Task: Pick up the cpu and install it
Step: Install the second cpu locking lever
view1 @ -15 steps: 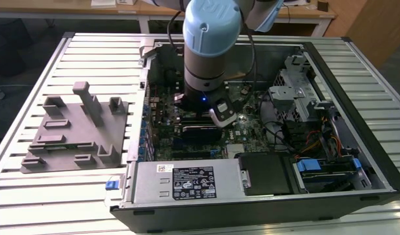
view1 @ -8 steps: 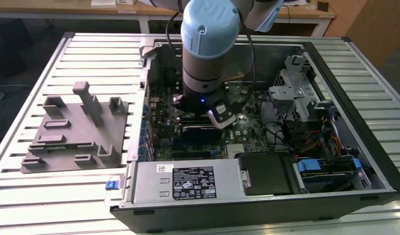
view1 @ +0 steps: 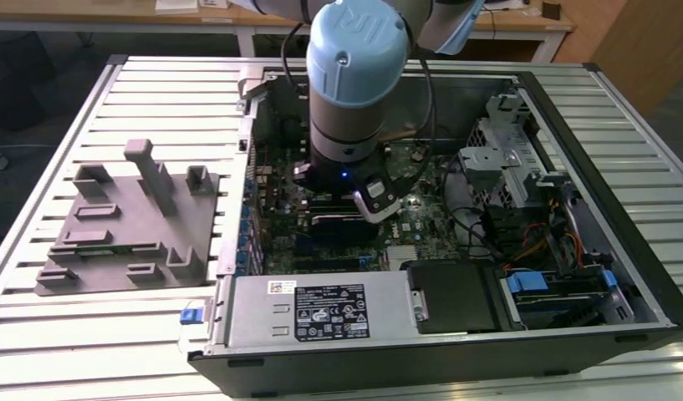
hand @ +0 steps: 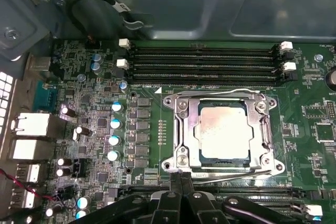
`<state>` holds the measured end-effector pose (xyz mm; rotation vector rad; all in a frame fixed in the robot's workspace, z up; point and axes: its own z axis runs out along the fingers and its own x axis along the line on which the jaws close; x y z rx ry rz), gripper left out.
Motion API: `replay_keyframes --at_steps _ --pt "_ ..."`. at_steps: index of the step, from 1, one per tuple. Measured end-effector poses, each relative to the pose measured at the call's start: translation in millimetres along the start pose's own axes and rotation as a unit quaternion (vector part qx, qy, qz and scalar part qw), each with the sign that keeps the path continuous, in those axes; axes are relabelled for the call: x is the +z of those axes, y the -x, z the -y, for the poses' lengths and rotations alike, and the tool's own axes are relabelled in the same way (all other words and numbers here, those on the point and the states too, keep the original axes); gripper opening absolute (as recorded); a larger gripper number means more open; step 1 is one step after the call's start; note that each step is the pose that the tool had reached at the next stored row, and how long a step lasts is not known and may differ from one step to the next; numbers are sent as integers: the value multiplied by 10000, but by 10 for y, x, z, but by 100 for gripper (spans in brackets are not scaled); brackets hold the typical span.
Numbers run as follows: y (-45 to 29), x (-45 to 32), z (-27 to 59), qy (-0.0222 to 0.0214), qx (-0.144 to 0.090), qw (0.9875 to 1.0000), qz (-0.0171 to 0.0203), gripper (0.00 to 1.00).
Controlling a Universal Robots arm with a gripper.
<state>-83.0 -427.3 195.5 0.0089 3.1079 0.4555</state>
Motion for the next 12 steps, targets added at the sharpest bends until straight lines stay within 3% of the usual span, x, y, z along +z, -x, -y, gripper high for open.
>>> replay_keyframes --at_steps 4,12 --pt "-17 25 7 67 0 10000 0 11" --pt "-45 52 15 140 1 9999 0 11"
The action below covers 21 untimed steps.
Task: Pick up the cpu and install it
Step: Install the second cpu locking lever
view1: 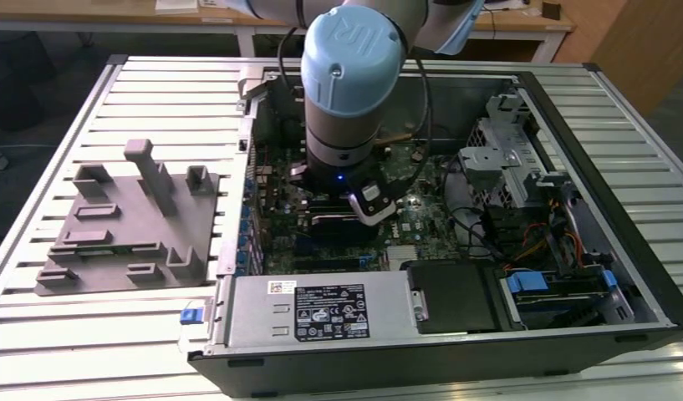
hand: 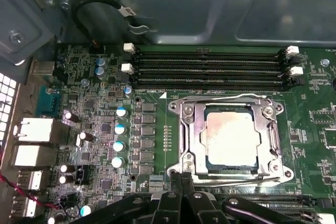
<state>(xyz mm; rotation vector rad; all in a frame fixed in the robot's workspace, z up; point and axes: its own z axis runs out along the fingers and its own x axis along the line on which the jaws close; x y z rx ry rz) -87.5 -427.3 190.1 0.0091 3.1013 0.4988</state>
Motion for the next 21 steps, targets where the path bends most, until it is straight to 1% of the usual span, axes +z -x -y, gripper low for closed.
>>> replay_keyframes --at_steps 8,16,21 --pt "-26 20 7 40 0 10000 -1 11" --pt "-36 46 9 77 0 10000 1 11" --pt "-42 49 8 79 0 10000 0 11"
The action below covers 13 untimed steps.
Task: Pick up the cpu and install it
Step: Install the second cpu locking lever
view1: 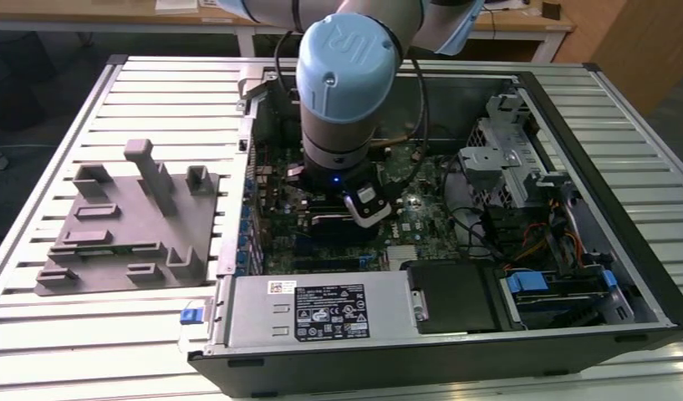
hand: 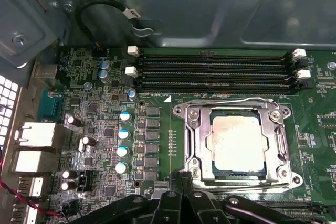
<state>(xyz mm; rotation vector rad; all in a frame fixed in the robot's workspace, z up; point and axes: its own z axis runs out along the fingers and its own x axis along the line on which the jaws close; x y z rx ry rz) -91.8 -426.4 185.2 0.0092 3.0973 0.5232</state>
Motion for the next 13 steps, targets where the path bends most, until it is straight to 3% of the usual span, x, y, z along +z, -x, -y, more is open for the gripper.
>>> replay_keyframes --at_steps 13 --pt "-5 -176 -61 0 0 10000 -1 11"
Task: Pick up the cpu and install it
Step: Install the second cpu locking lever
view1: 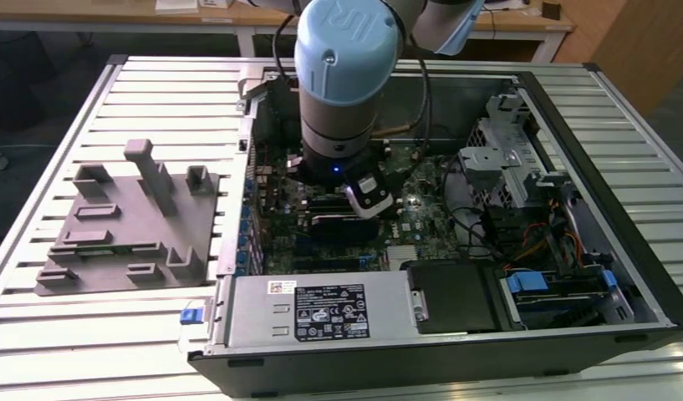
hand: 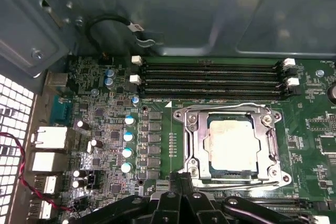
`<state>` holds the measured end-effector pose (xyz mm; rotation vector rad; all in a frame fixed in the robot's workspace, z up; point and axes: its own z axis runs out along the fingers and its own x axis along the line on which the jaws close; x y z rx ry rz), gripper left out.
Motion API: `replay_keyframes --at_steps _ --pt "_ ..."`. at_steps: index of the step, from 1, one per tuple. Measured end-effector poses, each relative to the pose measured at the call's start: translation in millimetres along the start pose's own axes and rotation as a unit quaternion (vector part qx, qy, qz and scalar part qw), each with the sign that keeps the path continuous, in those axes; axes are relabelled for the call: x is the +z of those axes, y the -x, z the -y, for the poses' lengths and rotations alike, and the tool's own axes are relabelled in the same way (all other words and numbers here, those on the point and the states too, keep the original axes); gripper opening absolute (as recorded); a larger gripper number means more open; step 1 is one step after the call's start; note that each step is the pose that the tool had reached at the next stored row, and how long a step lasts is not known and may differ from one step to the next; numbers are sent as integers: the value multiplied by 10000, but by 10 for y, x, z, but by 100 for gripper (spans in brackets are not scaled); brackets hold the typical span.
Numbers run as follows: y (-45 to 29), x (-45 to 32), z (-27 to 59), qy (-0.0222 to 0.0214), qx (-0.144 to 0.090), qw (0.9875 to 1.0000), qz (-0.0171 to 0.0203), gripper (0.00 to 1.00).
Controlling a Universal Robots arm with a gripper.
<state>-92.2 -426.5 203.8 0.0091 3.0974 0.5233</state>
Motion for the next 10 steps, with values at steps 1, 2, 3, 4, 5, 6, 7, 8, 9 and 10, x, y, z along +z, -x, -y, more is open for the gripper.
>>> replay_keyframes --at_steps 1,2,3,4,5,6,7,8,9,10 --pt "0 -6 -2 1 0 10000 0 11" --pt "0 -13 -5 1 0 10000 1 11" --pt "0 -25 -9 2 0 10000 0 11" --pt "0 -41 -14 2 0 10000 1 11" --pt "0 -53 -19 3 0 10000 1 11" --pt "0 -63 -22 3 0 10000 0 11" --pt "0 -69 -24 3 0 10000 0 11" --pt "0 -69 -25 4 0 10000 1 11" --pt "0 -69 -25 4 0 10000 1 11" --pt "0 -69 -25 4 0 10000 1 11"
